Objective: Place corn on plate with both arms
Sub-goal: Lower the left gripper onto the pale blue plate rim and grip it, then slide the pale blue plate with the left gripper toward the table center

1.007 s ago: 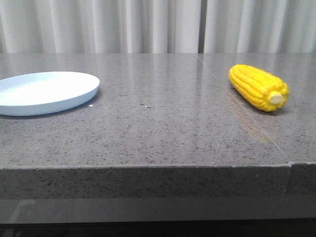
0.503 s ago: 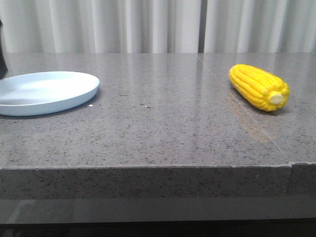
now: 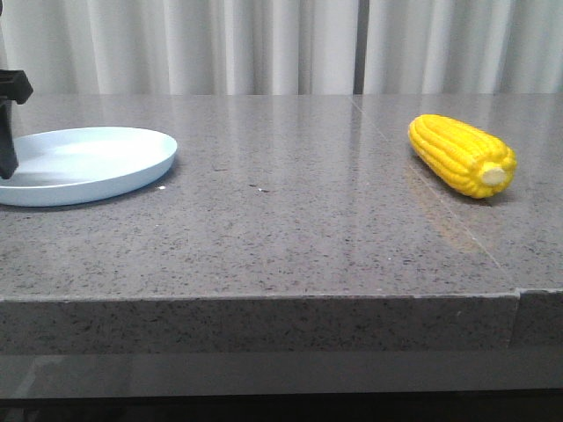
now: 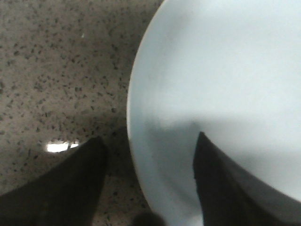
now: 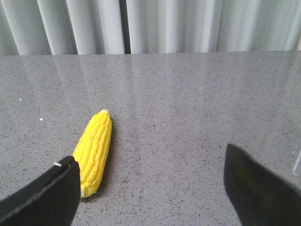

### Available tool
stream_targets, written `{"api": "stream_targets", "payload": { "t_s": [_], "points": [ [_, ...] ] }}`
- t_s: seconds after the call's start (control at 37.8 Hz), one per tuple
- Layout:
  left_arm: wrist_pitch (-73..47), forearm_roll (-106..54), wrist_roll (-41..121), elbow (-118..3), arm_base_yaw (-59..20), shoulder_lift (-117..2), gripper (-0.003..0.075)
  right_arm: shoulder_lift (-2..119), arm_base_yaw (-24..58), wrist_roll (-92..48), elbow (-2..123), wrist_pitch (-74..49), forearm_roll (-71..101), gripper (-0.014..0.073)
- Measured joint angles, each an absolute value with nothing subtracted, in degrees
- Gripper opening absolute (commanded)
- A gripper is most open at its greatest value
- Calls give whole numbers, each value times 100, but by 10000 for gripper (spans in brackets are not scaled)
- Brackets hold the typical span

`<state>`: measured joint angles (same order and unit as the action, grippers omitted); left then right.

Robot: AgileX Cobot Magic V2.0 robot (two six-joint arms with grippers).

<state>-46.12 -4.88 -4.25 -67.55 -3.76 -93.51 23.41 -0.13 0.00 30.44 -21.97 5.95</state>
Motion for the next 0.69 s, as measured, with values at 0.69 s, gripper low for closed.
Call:
{"api": "stream_targets", "payload": {
  "t_s": [0.69],
  "points": [
    [-4480,-1018,-289,-7299,-688,-9293,-20,2341,-13,0,3044,-2197,595,643]
  ]
}}
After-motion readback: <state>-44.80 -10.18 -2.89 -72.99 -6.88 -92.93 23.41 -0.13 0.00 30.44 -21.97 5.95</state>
